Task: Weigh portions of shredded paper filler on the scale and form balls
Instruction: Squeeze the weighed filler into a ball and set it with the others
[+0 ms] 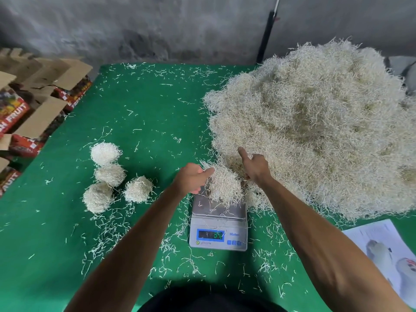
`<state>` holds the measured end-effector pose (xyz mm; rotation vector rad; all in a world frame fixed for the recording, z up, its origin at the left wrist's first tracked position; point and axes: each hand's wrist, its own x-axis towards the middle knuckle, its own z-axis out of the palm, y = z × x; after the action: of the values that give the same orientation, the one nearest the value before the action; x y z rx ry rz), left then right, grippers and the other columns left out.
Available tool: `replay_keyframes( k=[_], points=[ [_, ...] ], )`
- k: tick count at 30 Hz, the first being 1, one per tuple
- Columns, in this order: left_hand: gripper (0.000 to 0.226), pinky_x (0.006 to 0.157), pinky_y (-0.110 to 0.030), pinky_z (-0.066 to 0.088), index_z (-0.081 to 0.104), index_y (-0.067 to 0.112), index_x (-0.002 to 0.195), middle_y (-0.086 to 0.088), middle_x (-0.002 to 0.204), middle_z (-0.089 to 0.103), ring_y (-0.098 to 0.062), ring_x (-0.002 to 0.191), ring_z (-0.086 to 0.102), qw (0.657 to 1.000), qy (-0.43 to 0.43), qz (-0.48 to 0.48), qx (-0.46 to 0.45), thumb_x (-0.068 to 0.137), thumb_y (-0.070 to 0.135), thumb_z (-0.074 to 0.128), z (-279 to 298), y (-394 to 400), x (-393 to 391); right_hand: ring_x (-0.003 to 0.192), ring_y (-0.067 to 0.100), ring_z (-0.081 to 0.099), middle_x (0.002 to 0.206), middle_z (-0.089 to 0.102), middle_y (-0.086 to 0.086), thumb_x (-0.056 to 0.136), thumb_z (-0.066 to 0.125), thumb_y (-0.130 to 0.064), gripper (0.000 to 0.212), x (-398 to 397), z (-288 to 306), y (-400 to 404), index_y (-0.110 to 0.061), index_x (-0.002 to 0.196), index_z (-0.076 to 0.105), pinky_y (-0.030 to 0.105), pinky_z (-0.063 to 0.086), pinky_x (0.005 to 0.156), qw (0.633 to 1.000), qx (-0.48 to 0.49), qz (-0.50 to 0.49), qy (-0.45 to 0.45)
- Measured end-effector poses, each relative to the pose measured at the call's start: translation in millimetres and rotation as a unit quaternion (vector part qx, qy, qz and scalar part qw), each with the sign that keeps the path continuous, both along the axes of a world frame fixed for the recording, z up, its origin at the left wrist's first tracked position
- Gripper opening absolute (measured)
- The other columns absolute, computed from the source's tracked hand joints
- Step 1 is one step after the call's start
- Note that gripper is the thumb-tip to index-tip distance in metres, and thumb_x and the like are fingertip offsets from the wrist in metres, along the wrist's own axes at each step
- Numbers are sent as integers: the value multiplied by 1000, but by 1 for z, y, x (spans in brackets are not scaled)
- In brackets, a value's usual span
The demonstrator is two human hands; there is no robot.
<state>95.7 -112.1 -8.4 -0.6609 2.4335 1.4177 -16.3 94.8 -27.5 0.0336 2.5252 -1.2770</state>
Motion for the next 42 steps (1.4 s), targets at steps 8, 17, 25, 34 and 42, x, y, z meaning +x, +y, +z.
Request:
replay_keyframes(
  k=[8,17,25,34,42],
  points=[
    [67,51,-25,47,61,-9,92,-11,75,63,-15,53,53,1000,5,12,21,89,58,65,4,-1,4,30,5,47,54,49,0,97,50,-71,57,4,6,0,-21,71,41,28,47,53,1000,-16,-9,2],
    [63,59,-27,53,64,-8,90,-23,89,73,-18,58,61,1000,10,7,-9,93,56,62,9,2,5,38,18,48,50,50,1,99,51,-68,65,7,7,2,-13,64,55,27,49,56,999,-41,-9,2],
    [25,59,-27,58,68,13,109,-4,101,70,-14,71,68,980,162,55,105,95,35,66,30,29,-1,41,8,45,46,46,-9,111,33,-50,56,13,15,-6,-18,68,49,24,47,49,985,-171,35,-11],
    [29,65,-25,58,65,32,119,8,117,63,-15,89,71,974,170,54,137,91,27,73,36,49,-36,57,1,49,66,52,-14,110,35,-43,33,11,39,-22,-27,95,59,19,50,53,977,-179,113,12],
    [15,61,-21,55,67,26,94,-3,100,71,-13,79,68,969,165,79,164,94,11,67,35,51,-40,53,5,45,58,46,-12,104,35,-66,53,13,33,-19,-34,74,64,30,44,65,969,-174,176,-14]
  ],
)
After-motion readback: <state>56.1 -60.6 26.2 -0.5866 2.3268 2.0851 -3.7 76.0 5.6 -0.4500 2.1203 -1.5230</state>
